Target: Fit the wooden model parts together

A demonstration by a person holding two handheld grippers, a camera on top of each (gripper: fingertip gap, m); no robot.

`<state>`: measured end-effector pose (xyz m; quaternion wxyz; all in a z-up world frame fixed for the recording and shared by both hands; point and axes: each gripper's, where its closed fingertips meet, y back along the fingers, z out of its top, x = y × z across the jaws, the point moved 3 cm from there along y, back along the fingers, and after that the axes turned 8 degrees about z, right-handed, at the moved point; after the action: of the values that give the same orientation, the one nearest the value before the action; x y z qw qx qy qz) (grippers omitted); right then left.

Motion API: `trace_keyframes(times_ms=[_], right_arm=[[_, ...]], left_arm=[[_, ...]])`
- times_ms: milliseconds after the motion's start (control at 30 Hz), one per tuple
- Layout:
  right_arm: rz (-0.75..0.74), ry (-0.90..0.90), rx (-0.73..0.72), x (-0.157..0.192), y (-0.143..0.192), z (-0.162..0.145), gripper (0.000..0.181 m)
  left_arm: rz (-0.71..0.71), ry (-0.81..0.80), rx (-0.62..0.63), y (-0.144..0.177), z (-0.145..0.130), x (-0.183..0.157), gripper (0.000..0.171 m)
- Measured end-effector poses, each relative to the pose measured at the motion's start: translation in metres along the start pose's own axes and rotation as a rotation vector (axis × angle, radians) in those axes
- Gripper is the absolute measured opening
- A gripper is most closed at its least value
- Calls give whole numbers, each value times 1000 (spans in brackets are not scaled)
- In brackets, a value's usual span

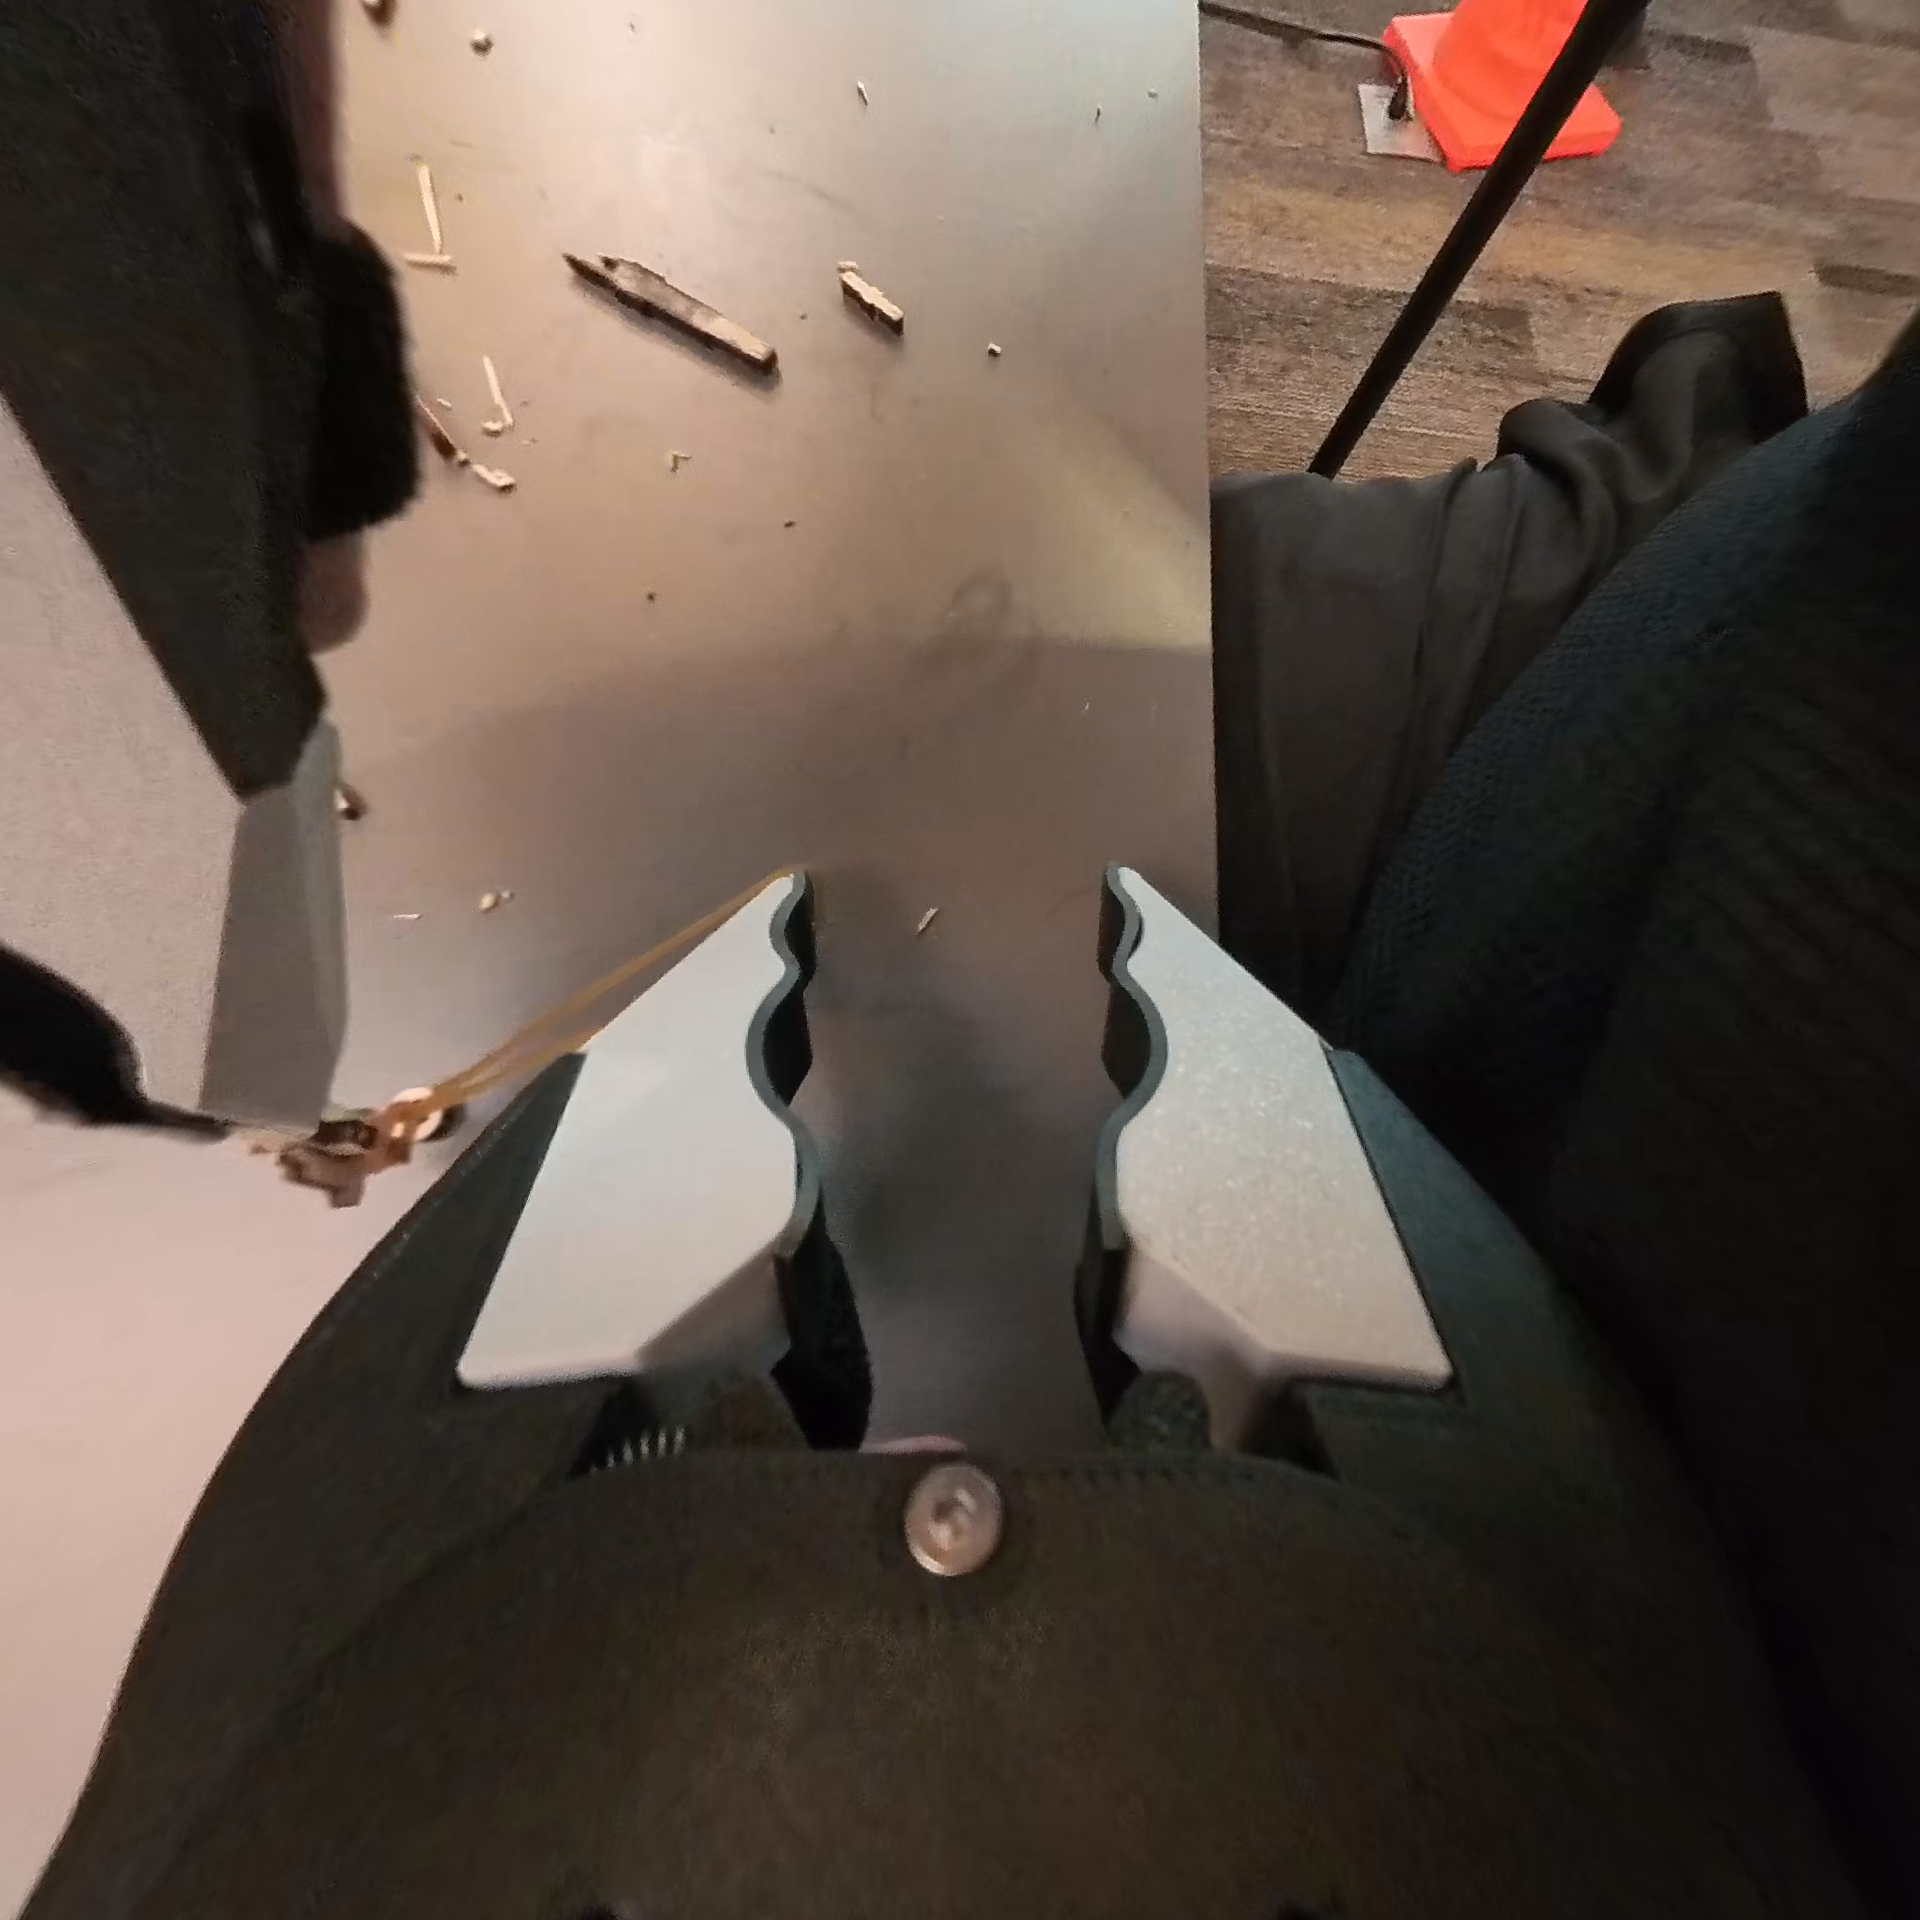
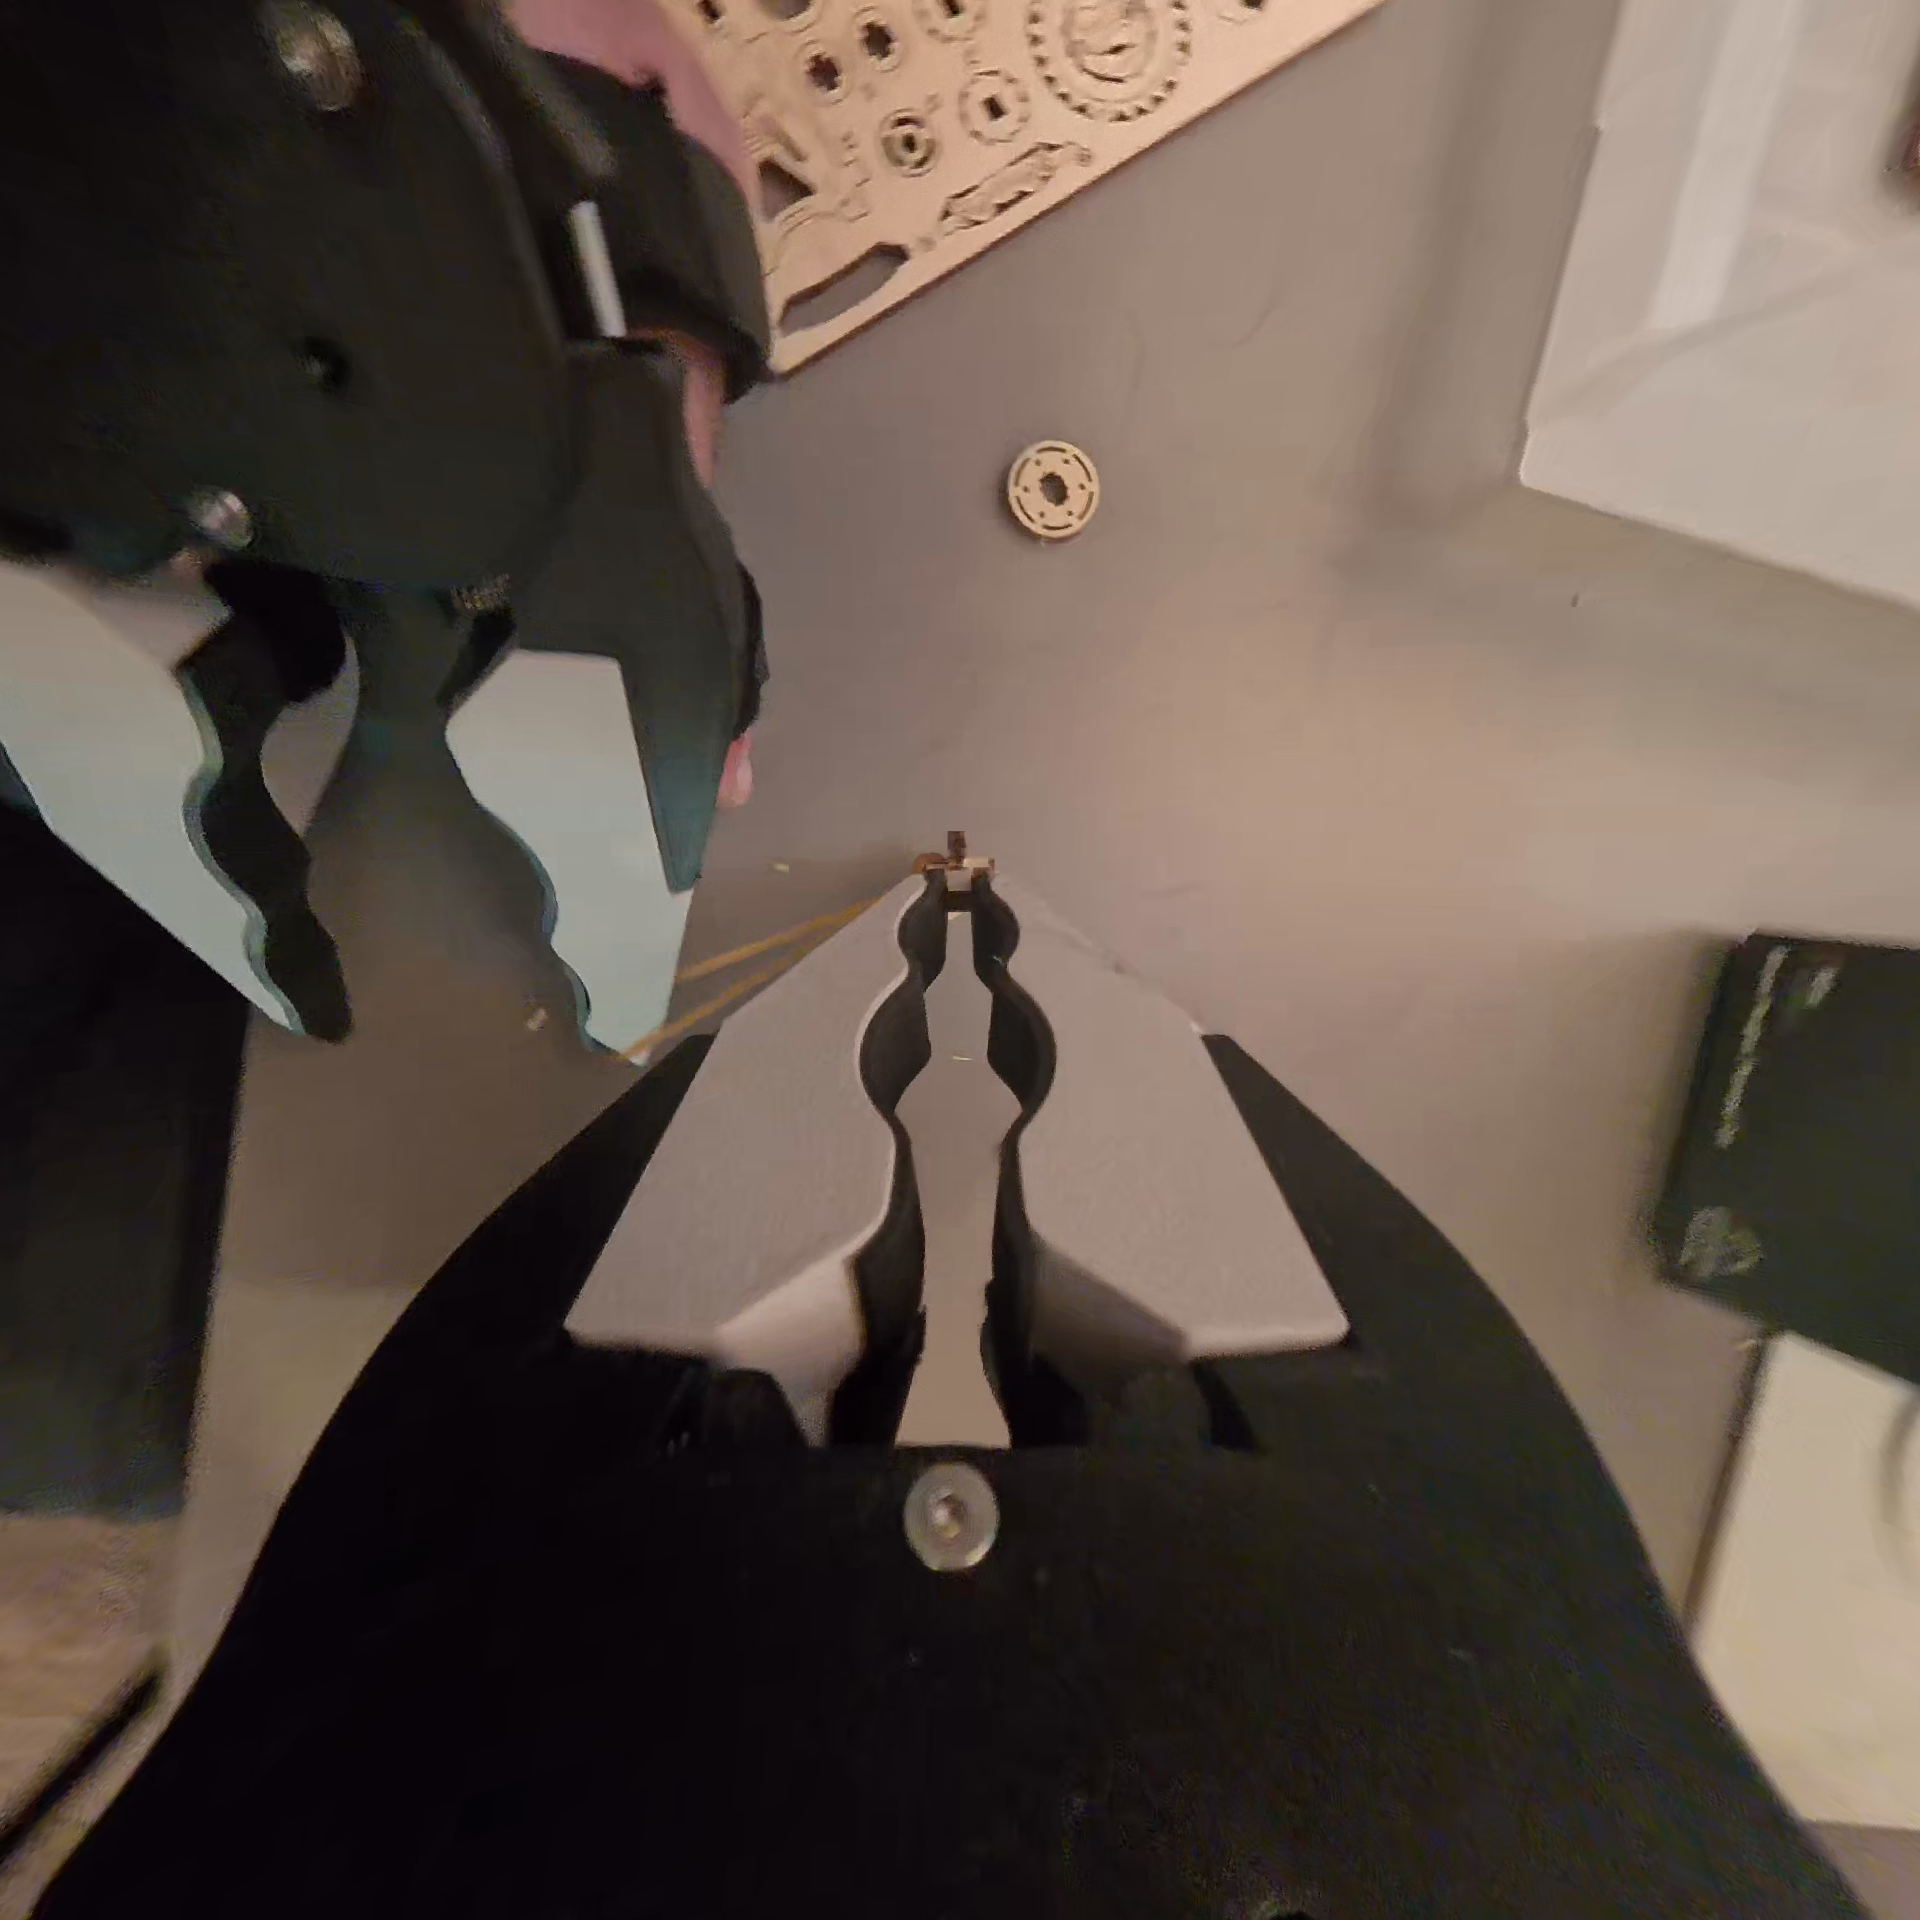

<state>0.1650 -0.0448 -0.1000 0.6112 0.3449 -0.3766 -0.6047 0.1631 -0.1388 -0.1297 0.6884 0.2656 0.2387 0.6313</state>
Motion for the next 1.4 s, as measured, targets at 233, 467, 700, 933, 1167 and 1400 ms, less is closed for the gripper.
trace_keyframes(times_ms=[233,467,700,933,1167,1400], right_arm=[[-92,-539,-224,-2,4,-6,2],[-122,-766,-237,1,-1,-14,2],[-127,-829,-224,2,-4,-14,2],[-133,-891,-227,3,-3,-18,2],[-133,-953,-248,2,-4,-18,2],[-133,-994,-254,2,-5,-18,2]], left_arm=[[21,1,-15,11,-3,6,50],[14,4,-23,13,-8,6,48],[12,10,-31,13,-10,8,47],[0,5,-36,12,-10,6,47],[-6,7,-42,12,-10,6,47],[-10,6,-50,12,-10,6,47]])
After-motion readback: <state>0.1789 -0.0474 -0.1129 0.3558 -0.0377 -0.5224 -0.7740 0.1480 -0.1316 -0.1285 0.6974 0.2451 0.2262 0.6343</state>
